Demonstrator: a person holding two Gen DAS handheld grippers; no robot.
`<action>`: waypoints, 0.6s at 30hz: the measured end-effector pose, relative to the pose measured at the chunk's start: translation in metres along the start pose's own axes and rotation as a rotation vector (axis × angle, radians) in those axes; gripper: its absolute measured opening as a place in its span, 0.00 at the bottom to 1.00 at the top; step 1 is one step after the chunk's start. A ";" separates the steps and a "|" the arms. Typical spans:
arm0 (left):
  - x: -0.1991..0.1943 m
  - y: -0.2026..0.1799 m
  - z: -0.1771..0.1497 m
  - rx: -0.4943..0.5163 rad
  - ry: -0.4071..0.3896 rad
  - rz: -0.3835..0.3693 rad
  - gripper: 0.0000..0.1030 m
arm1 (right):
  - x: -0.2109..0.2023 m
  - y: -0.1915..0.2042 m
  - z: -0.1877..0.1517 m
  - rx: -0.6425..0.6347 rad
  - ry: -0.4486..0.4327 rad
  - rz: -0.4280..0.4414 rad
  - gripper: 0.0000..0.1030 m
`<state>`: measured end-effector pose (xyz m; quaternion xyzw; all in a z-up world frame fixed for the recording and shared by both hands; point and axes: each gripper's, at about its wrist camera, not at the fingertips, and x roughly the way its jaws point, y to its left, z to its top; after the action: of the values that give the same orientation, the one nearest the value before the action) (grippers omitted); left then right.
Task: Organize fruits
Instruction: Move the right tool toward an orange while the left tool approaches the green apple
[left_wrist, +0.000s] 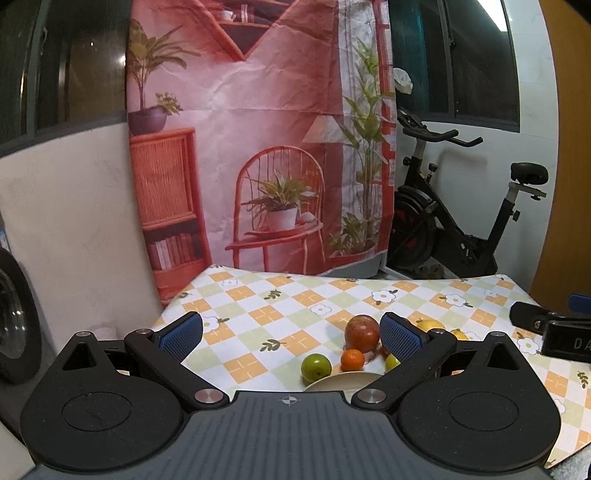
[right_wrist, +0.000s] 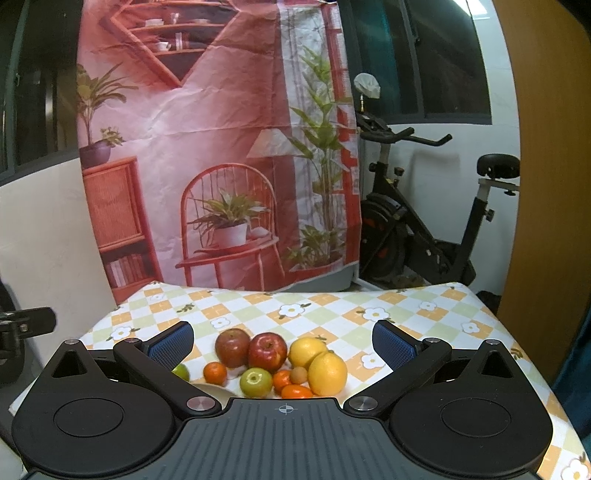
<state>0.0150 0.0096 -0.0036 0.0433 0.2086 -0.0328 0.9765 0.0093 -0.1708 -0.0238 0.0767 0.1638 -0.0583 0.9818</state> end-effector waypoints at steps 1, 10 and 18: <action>0.003 0.002 0.000 -0.003 0.001 -0.003 1.00 | 0.002 -0.003 0.000 0.003 -0.006 -0.001 1.00; 0.032 0.007 -0.007 0.004 -0.003 -0.008 0.94 | 0.041 -0.053 -0.019 0.073 -0.068 0.006 1.00; 0.065 0.010 -0.016 -0.019 0.018 -0.059 0.91 | 0.077 -0.067 -0.047 0.002 -0.119 0.007 1.00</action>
<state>0.0688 0.0183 -0.0440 0.0281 0.2190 -0.0592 0.9735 0.0574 -0.2356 -0.1016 0.0749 0.1047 -0.0594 0.9899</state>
